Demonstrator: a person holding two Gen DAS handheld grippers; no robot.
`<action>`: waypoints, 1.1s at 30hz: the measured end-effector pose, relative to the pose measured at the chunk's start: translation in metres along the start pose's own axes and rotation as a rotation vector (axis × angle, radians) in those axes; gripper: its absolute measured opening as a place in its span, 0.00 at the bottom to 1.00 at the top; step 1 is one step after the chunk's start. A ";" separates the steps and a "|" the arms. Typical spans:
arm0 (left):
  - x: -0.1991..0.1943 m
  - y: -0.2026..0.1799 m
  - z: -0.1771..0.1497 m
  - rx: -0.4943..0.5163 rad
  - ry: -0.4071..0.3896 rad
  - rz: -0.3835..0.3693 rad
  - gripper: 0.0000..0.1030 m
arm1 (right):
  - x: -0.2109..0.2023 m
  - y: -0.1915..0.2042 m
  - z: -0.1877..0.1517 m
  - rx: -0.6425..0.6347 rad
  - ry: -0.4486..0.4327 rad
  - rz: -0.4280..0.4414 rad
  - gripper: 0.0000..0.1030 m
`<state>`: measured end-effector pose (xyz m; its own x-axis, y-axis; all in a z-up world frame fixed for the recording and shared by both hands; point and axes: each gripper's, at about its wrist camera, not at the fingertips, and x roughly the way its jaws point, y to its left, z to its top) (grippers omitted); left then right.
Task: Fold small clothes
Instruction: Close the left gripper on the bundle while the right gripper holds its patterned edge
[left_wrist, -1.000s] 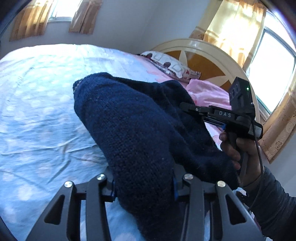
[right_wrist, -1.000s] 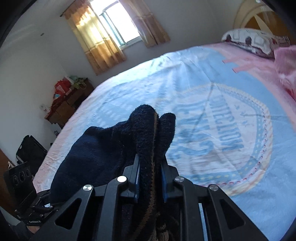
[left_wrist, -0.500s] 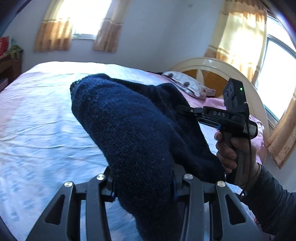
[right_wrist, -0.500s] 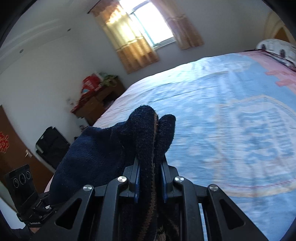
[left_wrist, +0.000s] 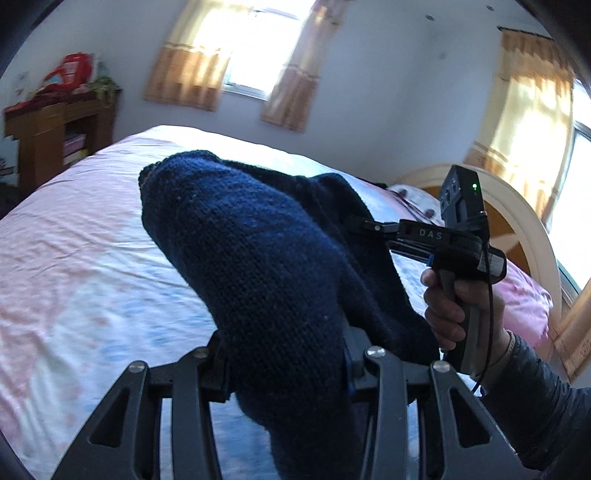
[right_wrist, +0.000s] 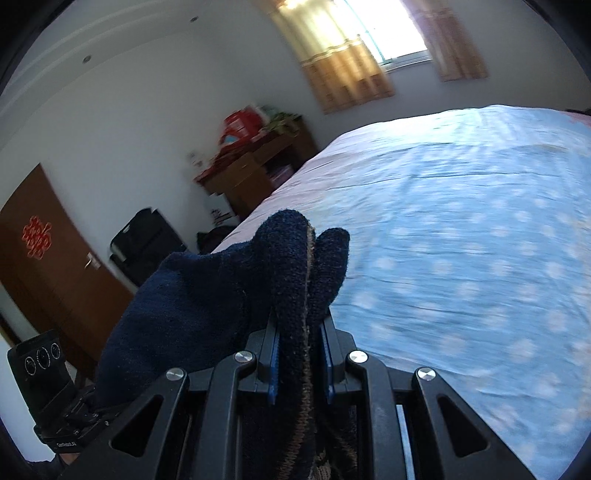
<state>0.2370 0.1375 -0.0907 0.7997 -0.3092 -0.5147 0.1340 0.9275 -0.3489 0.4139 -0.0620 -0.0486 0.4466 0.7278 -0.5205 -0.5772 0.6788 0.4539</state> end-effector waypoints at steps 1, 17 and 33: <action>-0.002 0.005 0.000 -0.009 -0.005 0.012 0.42 | 0.013 0.010 0.002 -0.013 0.011 0.012 0.17; -0.001 0.073 -0.011 -0.144 -0.018 0.137 0.42 | 0.136 0.077 0.003 -0.096 0.156 0.071 0.17; 0.011 0.101 -0.034 -0.234 0.051 0.163 0.42 | 0.210 0.086 -0.012 -0.122 0.279 0.020 0.17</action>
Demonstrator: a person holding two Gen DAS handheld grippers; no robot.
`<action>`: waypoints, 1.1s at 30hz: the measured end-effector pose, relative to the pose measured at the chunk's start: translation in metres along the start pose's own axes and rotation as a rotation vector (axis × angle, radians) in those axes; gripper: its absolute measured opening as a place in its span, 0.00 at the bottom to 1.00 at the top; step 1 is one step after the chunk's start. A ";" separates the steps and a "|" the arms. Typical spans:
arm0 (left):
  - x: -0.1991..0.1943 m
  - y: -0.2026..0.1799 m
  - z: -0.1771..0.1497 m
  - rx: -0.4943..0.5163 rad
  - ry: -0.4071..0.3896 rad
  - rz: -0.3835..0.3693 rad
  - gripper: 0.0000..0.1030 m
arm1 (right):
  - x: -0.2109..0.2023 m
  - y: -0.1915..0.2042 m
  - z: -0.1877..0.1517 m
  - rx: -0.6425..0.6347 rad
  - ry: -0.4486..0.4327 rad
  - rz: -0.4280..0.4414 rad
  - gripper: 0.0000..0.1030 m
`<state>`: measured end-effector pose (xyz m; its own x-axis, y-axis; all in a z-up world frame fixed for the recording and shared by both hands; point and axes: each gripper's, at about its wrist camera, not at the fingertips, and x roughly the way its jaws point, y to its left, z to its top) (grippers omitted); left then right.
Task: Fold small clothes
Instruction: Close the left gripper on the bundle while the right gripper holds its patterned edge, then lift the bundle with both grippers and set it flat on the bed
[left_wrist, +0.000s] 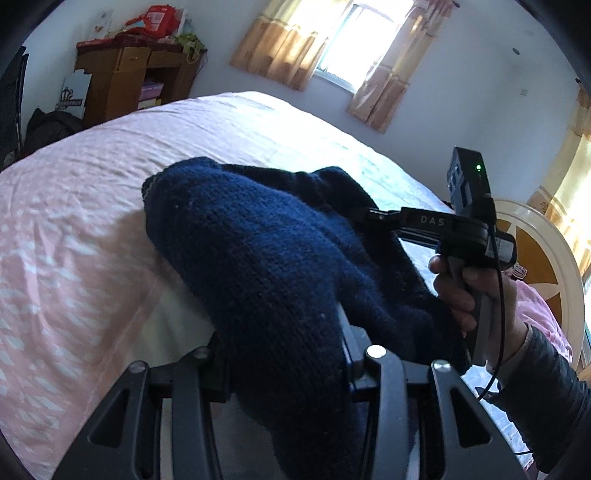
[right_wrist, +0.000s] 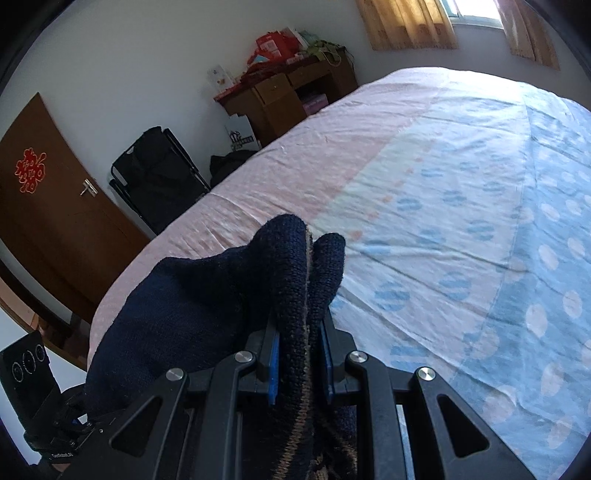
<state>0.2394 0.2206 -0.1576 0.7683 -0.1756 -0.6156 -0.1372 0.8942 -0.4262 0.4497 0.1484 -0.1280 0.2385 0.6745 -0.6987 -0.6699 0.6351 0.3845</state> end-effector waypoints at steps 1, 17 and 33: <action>-0.001 -0.002 -0.003 -0.002 0.004 0.001 0.42 | 0.003 -0.003 -0.001 0.006 0.005 -0.003 0.17; -0.003 -0.001 -0.003 -0.016 0.021 0.041 0.59 | -0.002 -0.006 -0.014 -0.037 0.041 -0.096 0.24; 0.004 -0.004 -0.011 -0.008 0.042 0.146 0.94 | -0.047 0.044 -0.110 -0.192 0.090 -0.116 0.31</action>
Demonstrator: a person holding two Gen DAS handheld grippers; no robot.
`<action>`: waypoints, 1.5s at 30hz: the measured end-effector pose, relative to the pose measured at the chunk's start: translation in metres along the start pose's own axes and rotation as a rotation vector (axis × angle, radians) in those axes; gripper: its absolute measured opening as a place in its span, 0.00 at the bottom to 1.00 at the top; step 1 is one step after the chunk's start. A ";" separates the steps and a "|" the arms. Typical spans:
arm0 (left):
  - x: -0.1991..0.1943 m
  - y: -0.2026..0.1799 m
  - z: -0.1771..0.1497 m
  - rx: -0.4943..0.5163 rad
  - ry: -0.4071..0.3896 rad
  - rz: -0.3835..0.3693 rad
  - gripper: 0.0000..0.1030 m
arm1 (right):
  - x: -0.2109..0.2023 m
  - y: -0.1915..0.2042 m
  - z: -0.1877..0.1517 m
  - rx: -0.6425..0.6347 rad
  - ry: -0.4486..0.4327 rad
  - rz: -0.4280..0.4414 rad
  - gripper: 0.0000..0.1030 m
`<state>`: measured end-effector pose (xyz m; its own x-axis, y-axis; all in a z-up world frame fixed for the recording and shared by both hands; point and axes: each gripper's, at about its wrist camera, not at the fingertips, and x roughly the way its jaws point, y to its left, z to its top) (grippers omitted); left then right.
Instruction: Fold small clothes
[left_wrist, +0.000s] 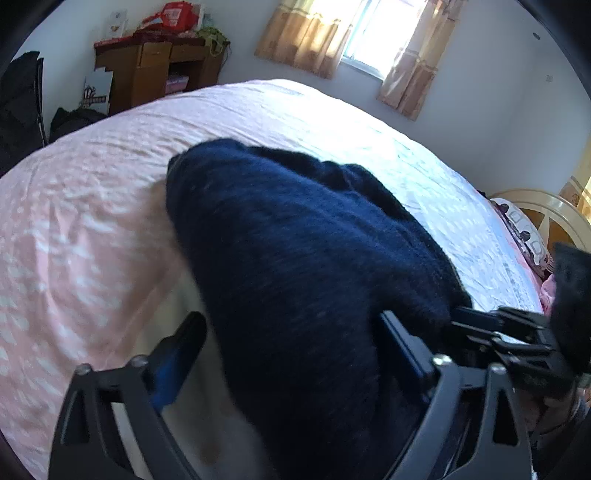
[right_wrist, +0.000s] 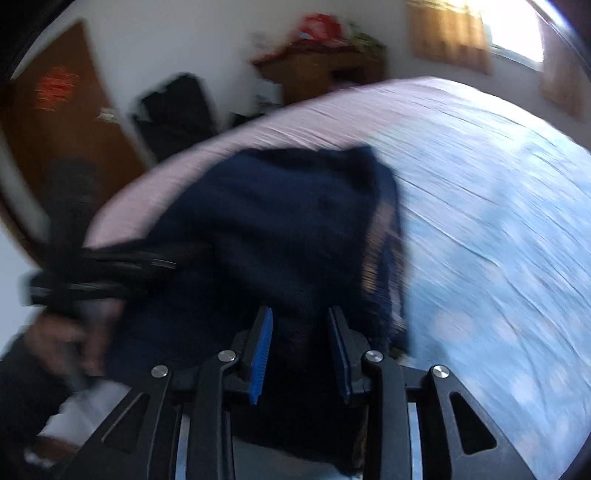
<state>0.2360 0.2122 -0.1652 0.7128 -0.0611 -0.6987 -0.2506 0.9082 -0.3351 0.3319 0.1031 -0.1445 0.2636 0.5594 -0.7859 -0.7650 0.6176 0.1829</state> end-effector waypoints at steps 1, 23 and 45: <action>0.000 0.001 -0.002 -0.003 0.002 -0.003 0.94 | 0.003 -0.007 -0.002 0.033 0.005 0.017 0.31; -0.113 -0.029 -0.042 0.122 -0.164 0.111 0.95 | -0.066 0.031 -0.039 0.088 -0.162 -0.117 0.55; -0.197 -0.064 -0.048 0.212 -0.412 0.069 1.00 | -0.206 0.124 -0.057 0.027 -0.507 -0.291 0.64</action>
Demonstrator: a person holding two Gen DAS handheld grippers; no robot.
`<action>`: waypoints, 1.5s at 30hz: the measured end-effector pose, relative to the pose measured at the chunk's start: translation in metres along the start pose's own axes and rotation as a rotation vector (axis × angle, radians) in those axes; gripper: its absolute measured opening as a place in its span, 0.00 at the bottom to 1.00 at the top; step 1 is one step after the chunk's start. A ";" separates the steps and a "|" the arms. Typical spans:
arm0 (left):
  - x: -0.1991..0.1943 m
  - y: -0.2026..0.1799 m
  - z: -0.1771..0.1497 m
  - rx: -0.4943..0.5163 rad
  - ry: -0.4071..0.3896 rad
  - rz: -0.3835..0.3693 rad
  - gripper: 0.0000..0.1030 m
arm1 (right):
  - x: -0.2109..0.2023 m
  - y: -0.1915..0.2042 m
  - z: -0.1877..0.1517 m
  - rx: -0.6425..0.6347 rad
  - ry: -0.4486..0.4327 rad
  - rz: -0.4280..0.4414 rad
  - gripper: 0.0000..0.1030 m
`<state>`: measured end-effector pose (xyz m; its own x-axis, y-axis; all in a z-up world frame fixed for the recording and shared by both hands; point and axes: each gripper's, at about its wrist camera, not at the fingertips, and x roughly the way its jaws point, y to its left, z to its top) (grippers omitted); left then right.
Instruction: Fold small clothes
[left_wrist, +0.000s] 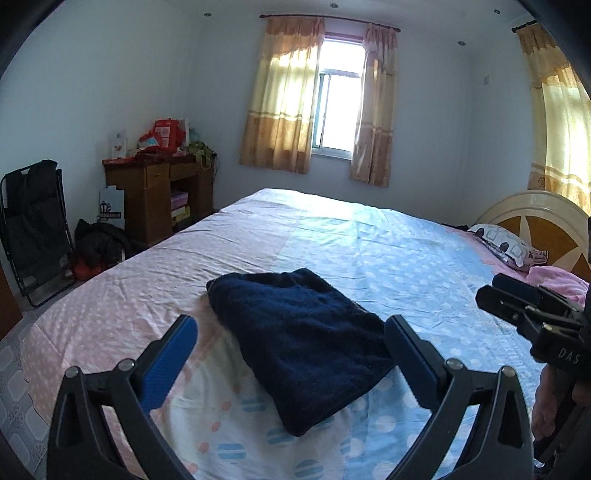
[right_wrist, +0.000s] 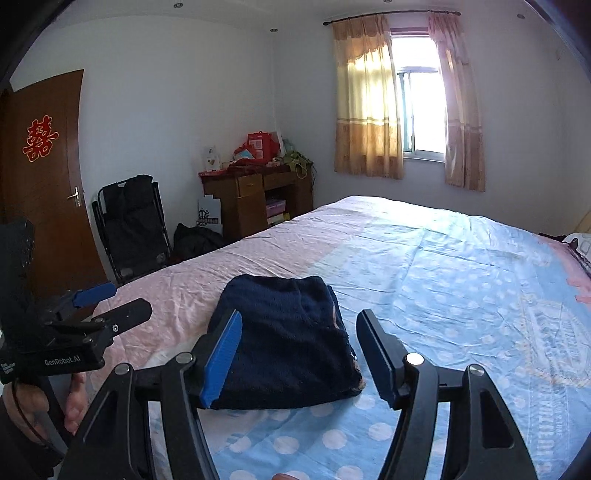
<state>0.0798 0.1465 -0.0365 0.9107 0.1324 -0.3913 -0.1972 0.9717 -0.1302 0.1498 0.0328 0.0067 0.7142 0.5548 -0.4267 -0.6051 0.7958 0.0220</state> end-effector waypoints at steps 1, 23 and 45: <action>0.000 -0.001 0.000 0.002 -0.001 -0.001 1.00 | 0.000 0.000 0.000 -0.001 0.000 -0.003 0.64; -0.001 -0.004 -0.003 0.007 0.009 0.001 1.00 | -0.004 -0.003 -0.010 0.023 0.005 0.006 0.64; -0.002 0.004 0.005 0.051 0.009 0.033 1.00 | -0.014 -0.002 -0.011 0.018 -0.035 -0.006 0.64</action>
<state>0.0788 0.1508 -0.0311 0.9005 0.1630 -0.4031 -0.2081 0.9756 -0.0703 0.1373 0.0204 0.0031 0.7296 0.5581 -0.3952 -0.5949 0.8030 0.0357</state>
